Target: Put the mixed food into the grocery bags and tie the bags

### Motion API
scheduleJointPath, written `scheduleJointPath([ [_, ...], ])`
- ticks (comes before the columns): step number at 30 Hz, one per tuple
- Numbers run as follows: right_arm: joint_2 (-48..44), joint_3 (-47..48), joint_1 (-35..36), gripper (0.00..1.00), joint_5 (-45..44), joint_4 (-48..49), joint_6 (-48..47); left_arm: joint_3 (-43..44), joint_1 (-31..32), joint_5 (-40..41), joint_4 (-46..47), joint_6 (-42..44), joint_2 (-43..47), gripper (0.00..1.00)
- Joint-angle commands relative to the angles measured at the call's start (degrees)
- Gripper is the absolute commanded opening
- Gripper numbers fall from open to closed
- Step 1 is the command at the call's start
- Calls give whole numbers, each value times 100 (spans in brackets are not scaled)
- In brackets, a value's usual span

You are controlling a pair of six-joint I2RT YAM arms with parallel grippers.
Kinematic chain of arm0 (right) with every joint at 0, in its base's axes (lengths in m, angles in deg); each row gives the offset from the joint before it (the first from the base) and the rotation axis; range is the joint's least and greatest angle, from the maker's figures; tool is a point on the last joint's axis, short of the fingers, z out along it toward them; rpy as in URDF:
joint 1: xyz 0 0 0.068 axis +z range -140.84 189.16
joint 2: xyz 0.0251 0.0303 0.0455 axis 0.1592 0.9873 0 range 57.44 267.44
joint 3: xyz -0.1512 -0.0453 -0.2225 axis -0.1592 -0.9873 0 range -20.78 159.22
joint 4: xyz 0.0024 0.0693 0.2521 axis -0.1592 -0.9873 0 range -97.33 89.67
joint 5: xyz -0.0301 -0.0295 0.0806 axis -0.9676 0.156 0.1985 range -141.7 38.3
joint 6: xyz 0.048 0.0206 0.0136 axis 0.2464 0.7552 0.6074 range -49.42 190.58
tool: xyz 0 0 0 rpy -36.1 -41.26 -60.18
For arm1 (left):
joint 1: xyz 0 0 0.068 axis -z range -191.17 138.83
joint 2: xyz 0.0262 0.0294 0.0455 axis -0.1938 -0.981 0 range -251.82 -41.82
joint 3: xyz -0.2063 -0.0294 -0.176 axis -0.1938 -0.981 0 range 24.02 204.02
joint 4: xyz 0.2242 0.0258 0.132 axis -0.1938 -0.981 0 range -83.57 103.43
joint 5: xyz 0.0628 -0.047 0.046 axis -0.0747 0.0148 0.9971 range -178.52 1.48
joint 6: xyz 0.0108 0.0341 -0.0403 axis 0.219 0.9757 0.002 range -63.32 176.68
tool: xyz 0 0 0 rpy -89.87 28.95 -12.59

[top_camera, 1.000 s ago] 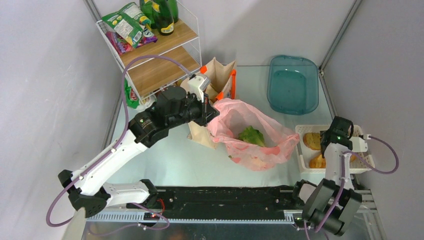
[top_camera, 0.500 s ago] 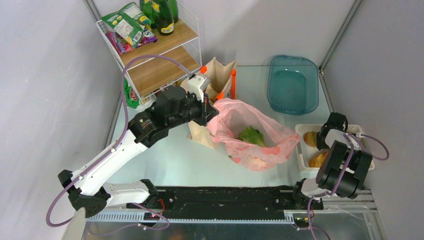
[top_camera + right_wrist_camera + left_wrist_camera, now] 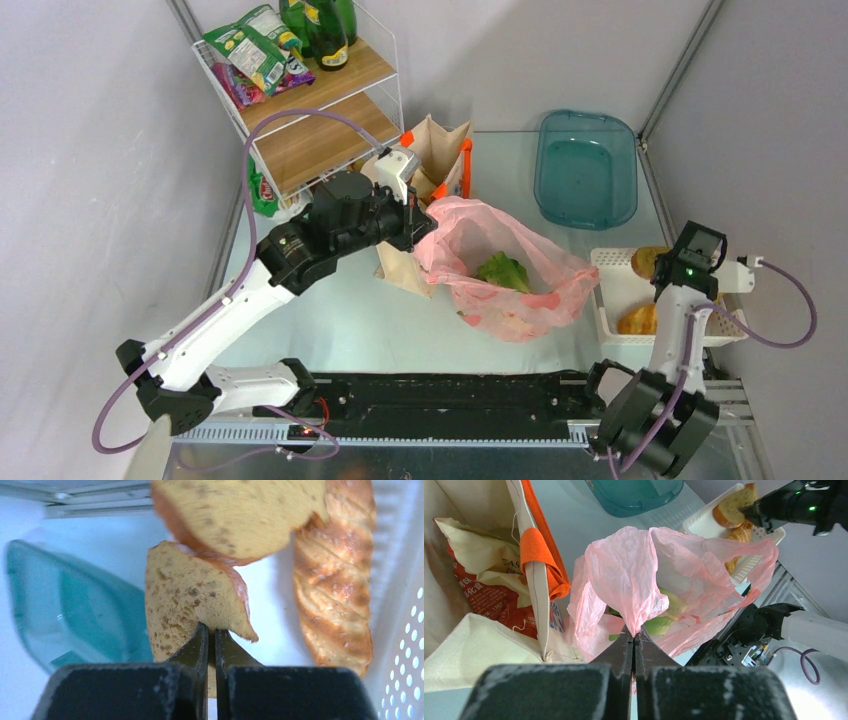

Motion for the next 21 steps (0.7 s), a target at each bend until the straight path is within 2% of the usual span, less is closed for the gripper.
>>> scheduleJointPath([
  [1,-836,545,-53,0,530,-309,-954,312,17,-10,113,122,47,0],
  [6,-1820,769,-60,0,1401,-415,-1354,501,19,-107,97,132,-82,0],
  [10,-2051,972,-69,0,1693,-595,-1417,534,16,-164,99,122,-133,0],
  [12,-2191,975,-69,0,2563,-115,-1951,530,18,-159,97,124,-162,0],
  [14,-2364,933,-63,0,4545,566,-2564,536,17,-194,98,117,-186,0],
  [16,-2536,916,-27,0,5417,1074,-2732,566,14,-246,92,86,-201,0],
  [21,-2972,867,300,0,6241,2050,-2604,734,2,-225,-80,-23,-268,0],
])
